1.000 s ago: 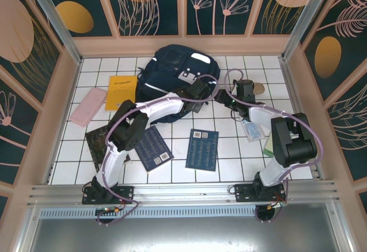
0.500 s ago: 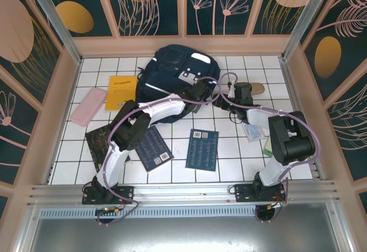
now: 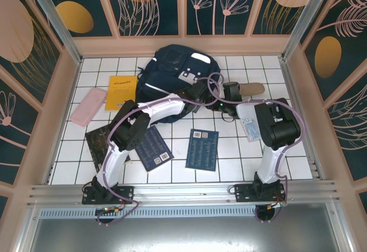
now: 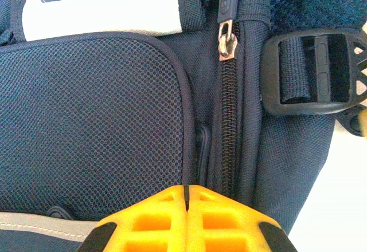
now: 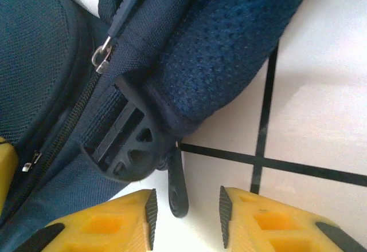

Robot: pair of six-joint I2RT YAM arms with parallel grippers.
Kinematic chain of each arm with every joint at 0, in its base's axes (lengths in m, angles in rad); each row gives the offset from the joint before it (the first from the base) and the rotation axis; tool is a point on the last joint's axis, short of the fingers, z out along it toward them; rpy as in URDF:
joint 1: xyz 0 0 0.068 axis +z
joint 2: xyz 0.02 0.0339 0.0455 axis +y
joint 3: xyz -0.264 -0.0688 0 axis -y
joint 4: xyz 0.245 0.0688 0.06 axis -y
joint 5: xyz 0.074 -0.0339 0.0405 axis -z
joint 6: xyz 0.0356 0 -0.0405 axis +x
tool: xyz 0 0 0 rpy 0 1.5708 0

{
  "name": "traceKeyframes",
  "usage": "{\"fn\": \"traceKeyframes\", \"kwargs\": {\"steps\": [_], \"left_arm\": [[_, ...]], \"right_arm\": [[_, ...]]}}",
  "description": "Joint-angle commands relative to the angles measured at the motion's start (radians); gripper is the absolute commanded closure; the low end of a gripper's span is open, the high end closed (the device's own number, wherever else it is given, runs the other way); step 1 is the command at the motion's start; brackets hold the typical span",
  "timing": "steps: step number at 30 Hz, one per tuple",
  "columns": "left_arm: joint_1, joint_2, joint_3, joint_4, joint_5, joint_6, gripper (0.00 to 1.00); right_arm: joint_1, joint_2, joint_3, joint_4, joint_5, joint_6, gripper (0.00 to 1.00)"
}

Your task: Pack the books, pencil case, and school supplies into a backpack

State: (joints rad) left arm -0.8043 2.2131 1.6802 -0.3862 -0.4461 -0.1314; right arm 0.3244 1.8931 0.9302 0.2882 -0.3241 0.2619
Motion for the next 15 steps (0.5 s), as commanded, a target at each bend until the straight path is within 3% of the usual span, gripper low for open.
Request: {"fn": "traceKeyframes", "kwargs": {"steps": [1,6,9,15], "left_arm": [[0.007,-0.024,-0.016,-0.039,-0.003,-0.002,1.0],[0.007,-0.026,-0.011,-0.043,0.0,-0.005,1.0],[0.01,-0.03,-0.014,-0.042,0.004,-0.008,1.0],[0.053,-0.021,-0.023,-0.024,0.038,-0.07,1.0]], "right_arm": [[0.016,0.048,0.041,-0.014,-0.006,-0.029,0.66],[0.023,0.07,0.042,-0.011,0.006,-0.032,0.78],[0.028,0.066,0.045,-0.01,0.023,-0.032,1.0],[0.037,-0.039,-0.021,0.014,0.037,-0.028,1.0]]}}
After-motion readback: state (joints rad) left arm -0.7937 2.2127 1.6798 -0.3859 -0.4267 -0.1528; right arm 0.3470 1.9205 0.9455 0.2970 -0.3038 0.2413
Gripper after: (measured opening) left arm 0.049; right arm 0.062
